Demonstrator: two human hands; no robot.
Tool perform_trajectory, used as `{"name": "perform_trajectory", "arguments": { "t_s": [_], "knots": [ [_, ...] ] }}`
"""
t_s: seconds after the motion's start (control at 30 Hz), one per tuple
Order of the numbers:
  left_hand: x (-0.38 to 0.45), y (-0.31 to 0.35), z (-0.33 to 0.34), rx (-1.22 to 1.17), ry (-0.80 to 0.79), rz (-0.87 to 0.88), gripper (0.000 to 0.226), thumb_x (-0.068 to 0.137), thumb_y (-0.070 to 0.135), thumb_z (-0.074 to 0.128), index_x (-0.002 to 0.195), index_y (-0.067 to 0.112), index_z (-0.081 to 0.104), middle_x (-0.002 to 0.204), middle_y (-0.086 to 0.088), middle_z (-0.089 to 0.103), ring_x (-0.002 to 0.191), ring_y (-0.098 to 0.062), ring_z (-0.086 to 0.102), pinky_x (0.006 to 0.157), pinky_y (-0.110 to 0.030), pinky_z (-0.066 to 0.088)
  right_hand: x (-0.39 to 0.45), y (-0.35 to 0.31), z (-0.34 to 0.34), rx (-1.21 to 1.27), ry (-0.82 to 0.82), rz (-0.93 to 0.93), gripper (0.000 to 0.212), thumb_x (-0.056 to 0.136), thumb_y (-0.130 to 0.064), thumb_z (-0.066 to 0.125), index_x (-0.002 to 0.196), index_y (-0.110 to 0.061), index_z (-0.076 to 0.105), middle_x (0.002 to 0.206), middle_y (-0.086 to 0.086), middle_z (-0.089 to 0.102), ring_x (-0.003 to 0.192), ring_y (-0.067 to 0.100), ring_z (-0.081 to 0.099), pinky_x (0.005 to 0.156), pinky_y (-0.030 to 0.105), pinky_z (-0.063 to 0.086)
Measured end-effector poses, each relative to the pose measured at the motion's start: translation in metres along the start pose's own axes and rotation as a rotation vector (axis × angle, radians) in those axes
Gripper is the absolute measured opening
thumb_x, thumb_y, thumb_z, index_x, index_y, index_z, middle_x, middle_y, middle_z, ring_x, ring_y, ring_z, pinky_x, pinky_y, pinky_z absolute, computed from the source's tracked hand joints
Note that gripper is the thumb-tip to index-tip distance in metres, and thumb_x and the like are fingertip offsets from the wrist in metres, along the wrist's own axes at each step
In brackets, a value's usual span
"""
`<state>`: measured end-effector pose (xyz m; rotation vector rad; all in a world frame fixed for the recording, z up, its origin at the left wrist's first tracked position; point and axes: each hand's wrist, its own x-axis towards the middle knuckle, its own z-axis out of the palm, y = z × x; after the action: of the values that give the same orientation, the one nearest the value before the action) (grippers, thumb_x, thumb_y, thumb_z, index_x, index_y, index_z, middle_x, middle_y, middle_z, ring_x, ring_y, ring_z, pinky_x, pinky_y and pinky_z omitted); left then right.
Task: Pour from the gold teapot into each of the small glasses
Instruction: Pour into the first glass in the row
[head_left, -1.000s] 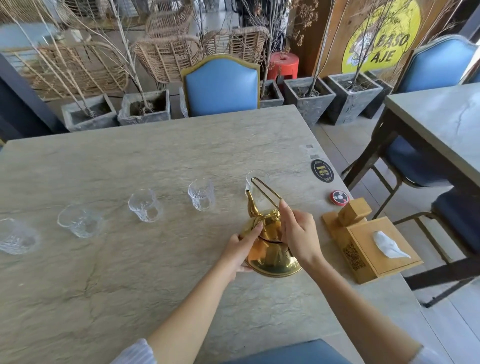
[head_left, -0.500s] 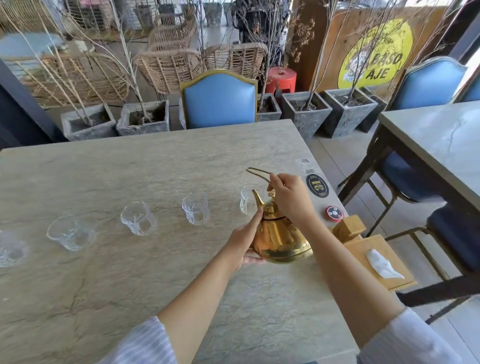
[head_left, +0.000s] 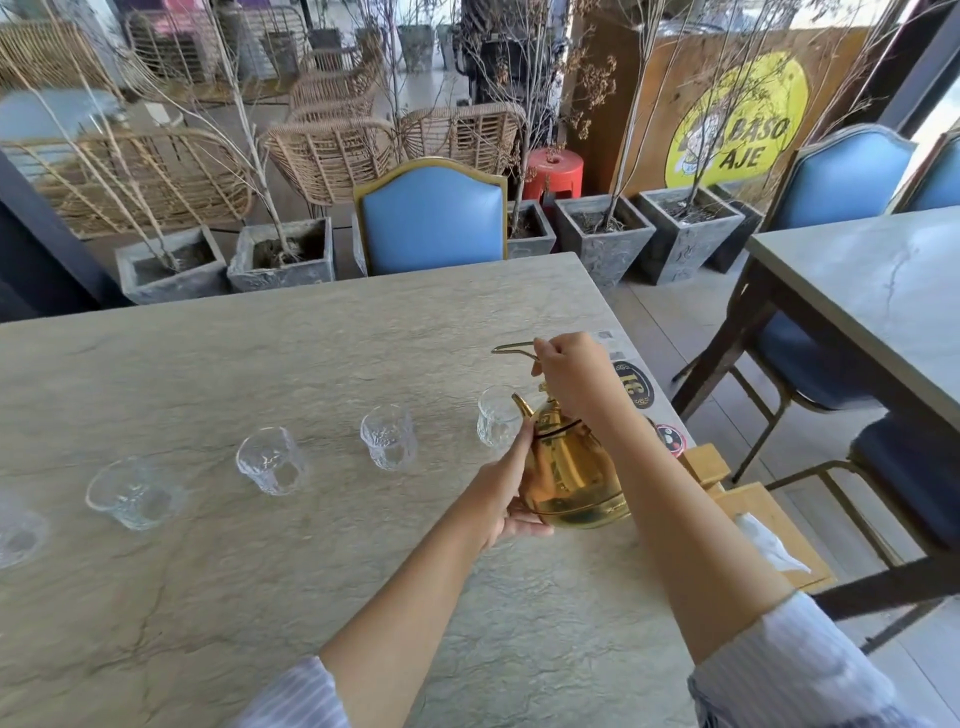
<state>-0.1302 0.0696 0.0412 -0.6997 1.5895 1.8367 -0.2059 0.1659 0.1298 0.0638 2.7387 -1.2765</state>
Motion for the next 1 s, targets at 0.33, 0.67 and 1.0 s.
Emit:
{"name": "perform_trajectory", "arguments": {
  "t_s": [0.33, 0.67, 1.0],
  "knots": [
    [-0.012, 0.007, 0.007, 0.016, -0.069, 0.020, 0.074, 0.080, 0.084, 0.043, 0.101, 0.018, 0.068, 0.098, -0.015, 0.075, 0.090, -0.031, 0.074, 0.075, -0.042, 0.064, -0.004, -0.016, -0.018, -0.061, -0.047, 0.010, 0.041, 0.101, -0.027, 0.041, 0.077, -0.005, 0.066, 0.052, 0.000, 0.051, 0.043, 0.016, 0.044, 0.044, 0.027, 0.031],
    [-0.034, 0.013, 0.020, 0.010, -0.127, 0.055, 0.078, 0.083, 0.083, 0.037, 0.113, 0.016, 0.066, 0.094, -0.015, 0.073, 0.085, -0.028, 0.073, 0.071, -0.037, 0.064, -0.021, -0.036, -0.043, -0.115, -0.058, 0.013, 0.045, 0.103, -0.028, 0.041, 0.093, 0.002, 0.073, 0.056, 0.003, 0.055, 0.042, 0.017, 0.045, 0.040, 0.026, 0.035],
    [-0.053, 0.019, 0.028, 0.013, -0.151, 0.105, 0.070, 0.084, 0.082, 0.036, 0.097, 0.019, 0.065, 0.089, -0.013, 0.071, 0.084, -0.027, 0.072, 0.077, -0.040, 0.063, -0.034, -0.048, -0.061, -0.187, -0.060, -0.050, 0.042, 0.103, -0.022, 0.040, 0.100, 0.004, 0.072, 0.054, 0.001, 0.046, 0.044, 0.012, 0.039, 0.041, 0.023, 0.033]
  ]
}}
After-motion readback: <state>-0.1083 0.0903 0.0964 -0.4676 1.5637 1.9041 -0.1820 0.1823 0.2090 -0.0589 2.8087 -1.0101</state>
